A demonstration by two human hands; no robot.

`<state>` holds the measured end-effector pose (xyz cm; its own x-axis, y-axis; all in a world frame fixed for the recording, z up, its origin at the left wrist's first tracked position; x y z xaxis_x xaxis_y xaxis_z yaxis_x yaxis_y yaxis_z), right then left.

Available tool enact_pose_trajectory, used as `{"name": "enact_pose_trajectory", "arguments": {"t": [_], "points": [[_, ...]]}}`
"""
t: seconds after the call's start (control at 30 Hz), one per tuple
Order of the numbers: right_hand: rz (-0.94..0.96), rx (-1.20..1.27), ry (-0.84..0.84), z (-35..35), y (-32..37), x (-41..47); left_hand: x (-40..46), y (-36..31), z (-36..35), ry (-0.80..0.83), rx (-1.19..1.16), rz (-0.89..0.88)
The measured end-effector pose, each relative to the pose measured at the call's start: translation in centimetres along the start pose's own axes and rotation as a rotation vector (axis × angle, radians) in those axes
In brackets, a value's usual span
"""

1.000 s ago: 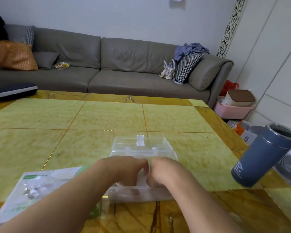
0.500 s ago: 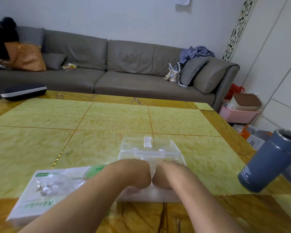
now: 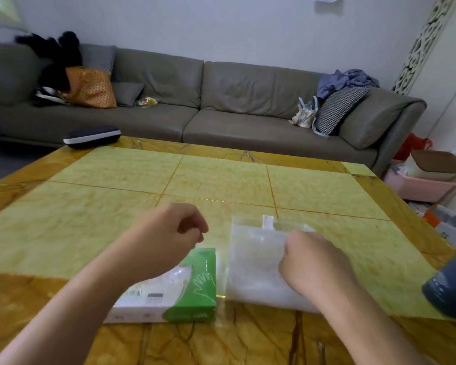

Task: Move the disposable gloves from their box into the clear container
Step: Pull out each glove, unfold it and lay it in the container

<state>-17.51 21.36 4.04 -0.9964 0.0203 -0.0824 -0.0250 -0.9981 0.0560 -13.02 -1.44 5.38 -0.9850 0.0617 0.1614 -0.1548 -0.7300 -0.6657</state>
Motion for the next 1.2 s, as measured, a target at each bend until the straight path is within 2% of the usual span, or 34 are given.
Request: {"name": "enact_pose_trajectory", "arguments": {"t": [0.07,0.13,0.23,0.3,0.4,0.5,0.63,0.8,0.93,1.2], "points": [[0.054,0.047,-0.080,0.7,1.5,-0.8,-1.6,3.1,2.2,0.009,0.065,0.059],[0.155,0.117,-0.140,0.6,3.4,-1.8,-2.9,5.4,2.6,0.125,0.151,0.119],[0.425,0.142,-0.289,0.6,7.7,-4.9,-4.1,7.5,1.8,0.253,0.294,0.166],[0.603,0.148,-0.301,-0.4,10.4,-7.2,-3.7,7.6,1.6,0.212,0.335,0.150],[0.791,0.146,-0.203,-3.7,13.7,-10.1,-3.2,7.9,2.1,0.114,0.299,0.159],[0.813,0.154,-0.189,-6.3,14.9,-11.1,-3.0,7.4,2.3,0.058,0.238,0.143],[0.817,0.158,-0.213,-7.5,15.4,-10.8,-2.9,7.1,2.6,-0.032,0.122,0.125],[0.807,0.088,-0.165,-8.2,15.6,-10.1,-2.7,5.8,2.7,-0.093,-0.044,0.077],[0.820,0.131,-0.162,-8.4,15.5,-10.0,-2.8,3.8,3.2,-0.181,-0.250,0.013],[0.822,0.152,-0.115,-8.2,15.9,-10.4,-2.6,3.6,3.9,-0.346,-0.354,0.029]]}}
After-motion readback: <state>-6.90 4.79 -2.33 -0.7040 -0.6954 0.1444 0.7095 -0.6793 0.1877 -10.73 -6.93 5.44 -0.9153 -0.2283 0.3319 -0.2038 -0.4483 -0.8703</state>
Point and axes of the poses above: each hand's wrist, its own x-axis towards the middle knuckle, its own z-axis out of the back of the hand, y = z × x, the point moved 9 cm from there along x, towards the middle knuckle, and after that the axes turned 10 degrees about -z, right-handed, at the moved point
